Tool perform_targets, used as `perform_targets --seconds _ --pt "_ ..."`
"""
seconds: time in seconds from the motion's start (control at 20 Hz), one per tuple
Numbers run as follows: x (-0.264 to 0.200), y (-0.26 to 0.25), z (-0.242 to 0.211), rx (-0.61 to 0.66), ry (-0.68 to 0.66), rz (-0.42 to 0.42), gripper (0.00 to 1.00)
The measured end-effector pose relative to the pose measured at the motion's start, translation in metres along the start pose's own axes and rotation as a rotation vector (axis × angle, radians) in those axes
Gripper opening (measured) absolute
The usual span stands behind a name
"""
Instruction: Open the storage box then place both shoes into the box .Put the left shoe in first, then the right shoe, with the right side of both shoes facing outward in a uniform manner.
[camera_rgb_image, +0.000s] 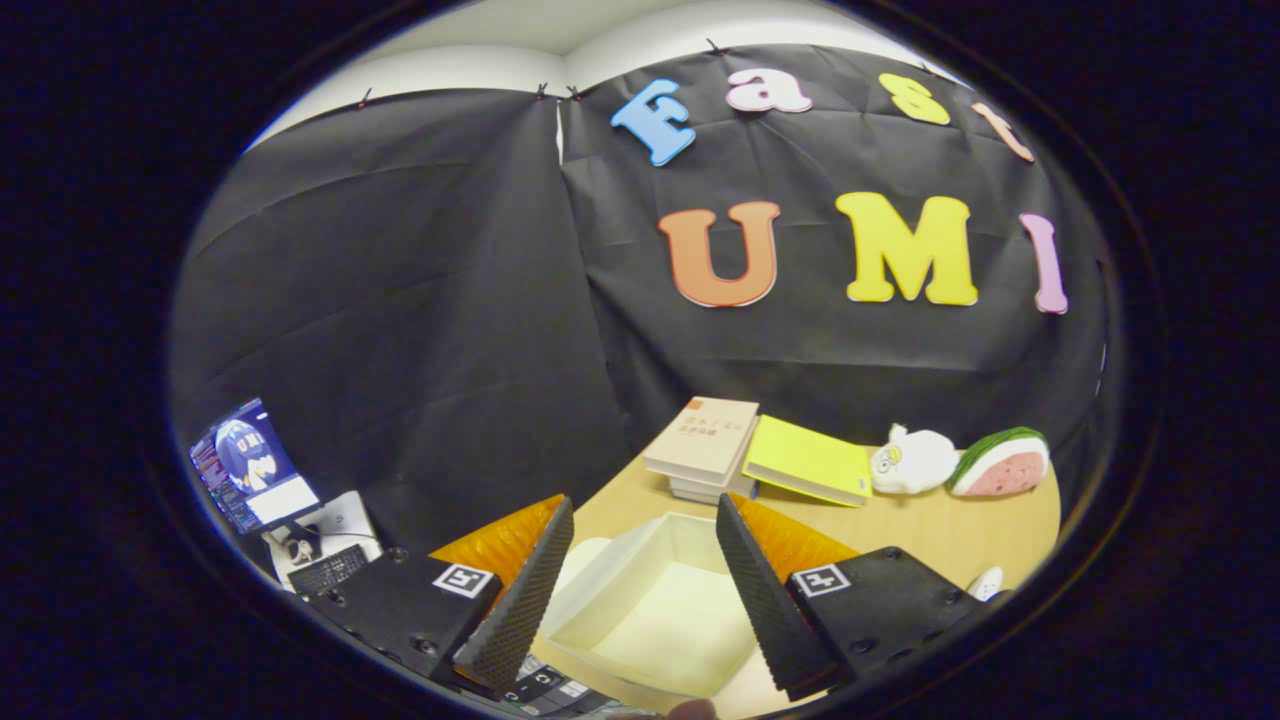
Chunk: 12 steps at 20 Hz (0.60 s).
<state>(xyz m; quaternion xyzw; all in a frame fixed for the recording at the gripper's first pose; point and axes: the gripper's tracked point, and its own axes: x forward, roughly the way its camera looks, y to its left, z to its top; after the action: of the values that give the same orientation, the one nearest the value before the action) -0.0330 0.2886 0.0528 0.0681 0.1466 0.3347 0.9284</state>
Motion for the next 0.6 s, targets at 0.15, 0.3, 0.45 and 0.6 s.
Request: perform_targets --seconds 0.15,0.3,0.45,0.6 --pt "-0.018 -0.043 -0.005 0.017 -0.015 -0.075 0.93" --pt "-0.035 -0.091 -0.01 0.041 -0.02 -0.142 0.93" --pt "-0.058 -0.134 -0.021 0.064 -0.023 -0.214 0.93" --pt "-0.077 -0.174 -0.037 0.086 -0.014 -0.283 0.94"
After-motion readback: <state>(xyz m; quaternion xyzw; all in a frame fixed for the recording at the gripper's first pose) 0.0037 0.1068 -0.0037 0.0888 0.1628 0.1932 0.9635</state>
